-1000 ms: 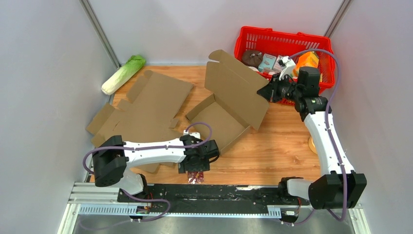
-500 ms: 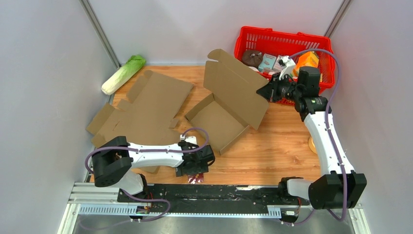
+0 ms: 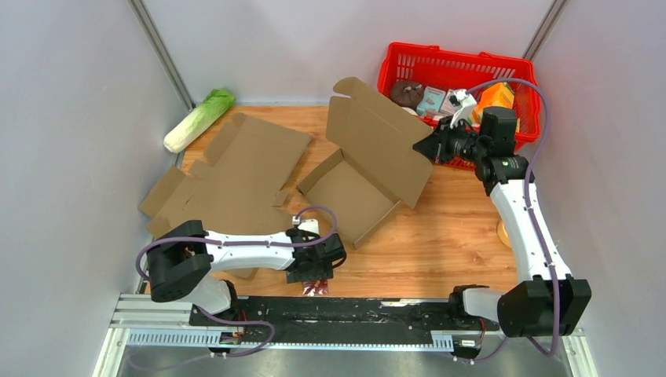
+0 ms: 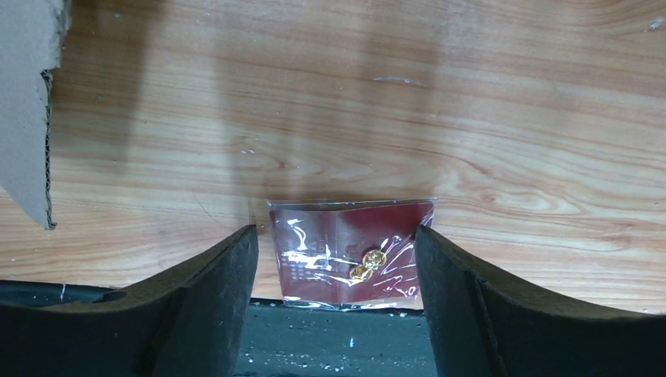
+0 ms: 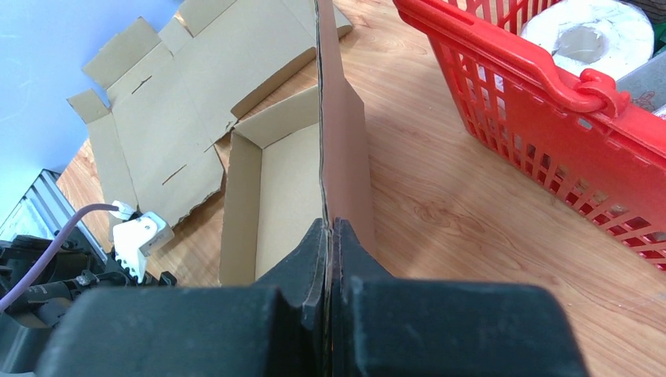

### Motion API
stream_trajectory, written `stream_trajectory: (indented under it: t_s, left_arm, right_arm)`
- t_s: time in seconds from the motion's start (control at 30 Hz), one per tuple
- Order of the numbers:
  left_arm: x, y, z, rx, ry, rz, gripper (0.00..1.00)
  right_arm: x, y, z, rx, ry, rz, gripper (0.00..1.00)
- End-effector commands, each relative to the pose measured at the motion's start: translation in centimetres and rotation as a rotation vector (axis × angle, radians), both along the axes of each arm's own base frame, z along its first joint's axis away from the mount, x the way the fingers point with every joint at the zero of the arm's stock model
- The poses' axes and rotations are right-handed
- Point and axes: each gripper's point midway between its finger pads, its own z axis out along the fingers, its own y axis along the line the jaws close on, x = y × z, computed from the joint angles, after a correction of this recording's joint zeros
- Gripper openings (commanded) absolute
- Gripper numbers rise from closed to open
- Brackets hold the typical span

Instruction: Fold the paper box

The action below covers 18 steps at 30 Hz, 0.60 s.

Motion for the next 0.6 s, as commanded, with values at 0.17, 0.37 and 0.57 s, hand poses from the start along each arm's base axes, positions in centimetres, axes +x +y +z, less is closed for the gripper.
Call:
stream_trajectory:
  t_s: [0.17, 0.37, 0.57]
  left_arm:
    - [-0.7, -1.2, -1.8, 0.048, 0.076, 0.021, 0.82]
    - [-1.1, -1.3, -2.7, 0.055, 0.104, 0.036, 0.82]
    - [-0.9, -0.7, -2.9, 0.091, 0.092, 0.053, 0.58]
  right_arm:
    - [-0.1, 0.4, 2.6, 0.025, -0.091, 0.018, 0.0]
    - [-0.2, 0.4, 2.8, 0.026, -0.099, 0.019, 0.0]
    - [-0.2, 0.5, 2.7, 0.031, -0.098, 0.021, 0.0]
